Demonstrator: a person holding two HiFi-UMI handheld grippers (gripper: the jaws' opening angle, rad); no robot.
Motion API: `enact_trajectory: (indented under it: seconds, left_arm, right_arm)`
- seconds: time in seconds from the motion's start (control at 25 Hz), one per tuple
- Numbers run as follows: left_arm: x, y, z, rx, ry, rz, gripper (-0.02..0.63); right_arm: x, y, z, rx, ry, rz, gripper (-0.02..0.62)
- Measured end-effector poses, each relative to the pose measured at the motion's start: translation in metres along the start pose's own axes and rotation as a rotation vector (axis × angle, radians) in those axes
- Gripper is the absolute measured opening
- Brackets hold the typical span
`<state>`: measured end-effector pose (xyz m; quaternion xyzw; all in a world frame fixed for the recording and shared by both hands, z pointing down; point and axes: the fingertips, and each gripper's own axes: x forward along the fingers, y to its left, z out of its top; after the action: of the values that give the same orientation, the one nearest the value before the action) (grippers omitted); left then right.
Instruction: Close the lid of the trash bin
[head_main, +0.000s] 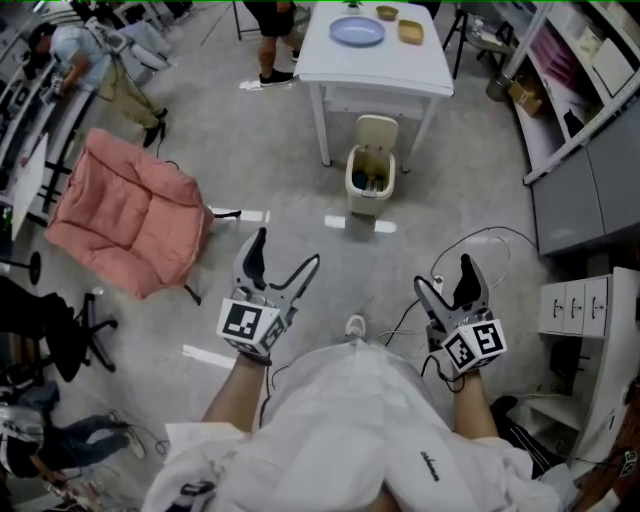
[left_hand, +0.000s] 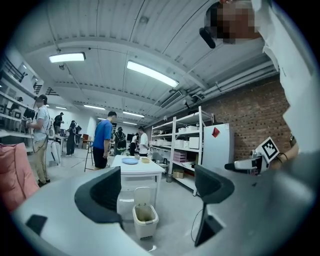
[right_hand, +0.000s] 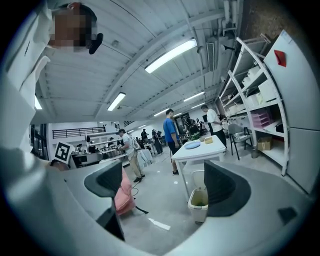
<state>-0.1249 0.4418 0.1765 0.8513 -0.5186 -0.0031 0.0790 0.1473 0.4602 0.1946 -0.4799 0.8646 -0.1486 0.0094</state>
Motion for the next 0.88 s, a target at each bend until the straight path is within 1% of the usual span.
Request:
enact_trajectory:
  seconds: [0.24,0.44,0.88]
  left_arm:
    - [0.02,0.0,-0.005,-0.018,-0.003,0.037,0.443]
    - [0.026,0.006,-0.003,-0.028,-0.001,0.05,0.443]
    - [0.061,0.019,0.006,-0.01,-0.001,0.032,0.443]
  right_arm:
    - [0.01,-0.026,0.005,0.002,0.004,0.013,0.505]
    - [0.017,-0.032,0.007,0.013,0.01,0.015,0.505]
    - [0.047,-0.046,0.012,0.024,0.012,0.017,0.505]
